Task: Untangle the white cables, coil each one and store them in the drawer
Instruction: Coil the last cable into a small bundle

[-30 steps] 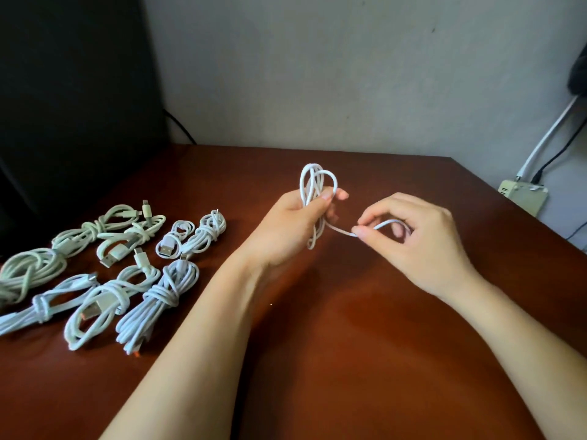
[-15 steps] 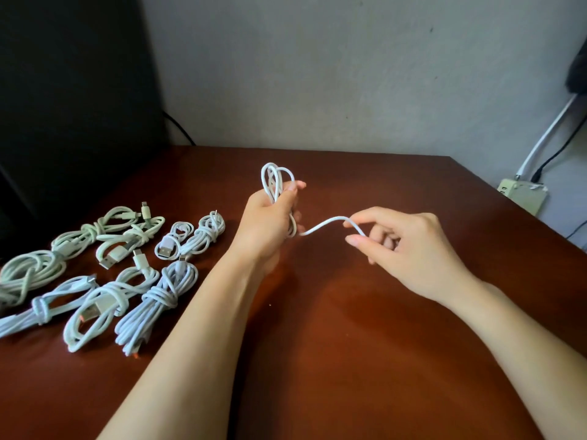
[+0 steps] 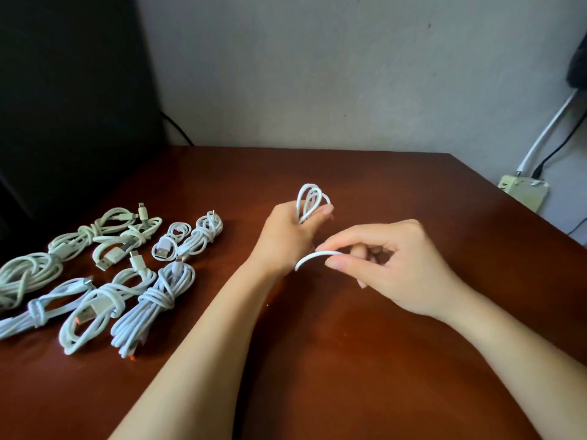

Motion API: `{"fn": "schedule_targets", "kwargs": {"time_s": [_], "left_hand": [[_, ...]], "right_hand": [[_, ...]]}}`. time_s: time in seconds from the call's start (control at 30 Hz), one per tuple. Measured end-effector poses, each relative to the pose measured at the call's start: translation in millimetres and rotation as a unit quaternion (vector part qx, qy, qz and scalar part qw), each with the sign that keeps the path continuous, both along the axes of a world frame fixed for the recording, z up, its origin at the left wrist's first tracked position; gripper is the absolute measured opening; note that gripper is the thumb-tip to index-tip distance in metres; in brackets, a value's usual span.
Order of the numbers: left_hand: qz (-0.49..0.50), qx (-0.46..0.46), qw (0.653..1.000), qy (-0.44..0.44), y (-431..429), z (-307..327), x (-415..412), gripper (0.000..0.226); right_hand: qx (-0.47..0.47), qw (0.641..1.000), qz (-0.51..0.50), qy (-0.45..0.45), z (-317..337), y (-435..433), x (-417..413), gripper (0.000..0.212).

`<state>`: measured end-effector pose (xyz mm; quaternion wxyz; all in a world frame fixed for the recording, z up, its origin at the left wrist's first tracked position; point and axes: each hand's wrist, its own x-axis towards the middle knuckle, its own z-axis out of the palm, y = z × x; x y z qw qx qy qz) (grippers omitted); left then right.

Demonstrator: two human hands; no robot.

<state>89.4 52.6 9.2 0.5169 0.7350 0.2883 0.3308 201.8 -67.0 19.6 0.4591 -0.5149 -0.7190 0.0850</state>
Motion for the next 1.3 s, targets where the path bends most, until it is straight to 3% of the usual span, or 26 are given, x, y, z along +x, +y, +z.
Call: {"fn": "schedule_targets", "kwargs": {"time_s": [0.13, 0.27, 0.37, 0.6, 0.7, 0.77, 0.87, 0.97, 1.07, 1.17, 1.3], "left_hand": [[-0.085, -0.079, 0.993, 0.002, -1.8, 2.4, -0.9, 0.026], [-0.173, -0.180, 0.967, -0.045, -1.7, 2.2, -2.4, 0.028], [-0.211, -0.237, 0.946, -0.059, -5.5, 8.2, -3.0, 0.014], [-0.302, -0.318, 0.898, -0.033, -5.3, 12.7, -6.0, 0.044], [-0.315, -0.288, 0.904, -0.020, -8.0, 12.4, -8.8, 0.024], [-0.323, -0.234, 0.917, 0.020, -9.4, 9.8, -9.7, 0.016], [-0.316, -0.216, 0.921, 0.071, -9.4, 7.3, -8.5, 0.039], [-0.317, -0.222, 0.916, 0.106, -11.3, 9.4, -9.2, 0.035], [-0.329, -0.168, 0.915, 0.163, -16.6, 11.5, -10.3, 0.038], [-0.364, -0.110, 0.899, 0.217, -24.5, 15.8, -9.6, 0.036], [-0.382, -0.083, 0.894, 0.218, -29.2, 22.0, -8.1, 0.041]], "right_hand": [[-0.021, 0.999, 0.013, 0.033, 2.1, -0.7, -3.1, 0.011], [0.016, 0.997, -0.016, 0.076, 6.2, -0.7, 0.1, 0.010], [0.056, 0.994, -0.051, 0.082, 7.5, 1.0, 3.9, 0.013], [0.138, 0.980, -0.145, 0.008, 7.2, 2.4, 13.7, 0.010], [0.205, 0.957, -0.177, -0.100, 7.5, 2.2, 20.3, 0.004], [0.253, 0.933, -0.184, -0.180, 7.1, 2.1, 26.4, 0.013], [0.307, 0.890, -0.181, -0.283, 9.2, 1.0, 32.7, 0.018], [0.347, 0.851, -0.177, -0.352, 17.3, -2.7, 33.9, 0.018], [0.376, 0.819, -0.158, -0.404, 24.0, -7.1, 29.2, 0.017], [0.373, 0.826, -0.141, -0.399, 23.3, -6.1, 27.9, 0.020], [0.312, 0.885, -0.164, -0.303, 15.0, -0.7, 43.3, 0.028]]}}
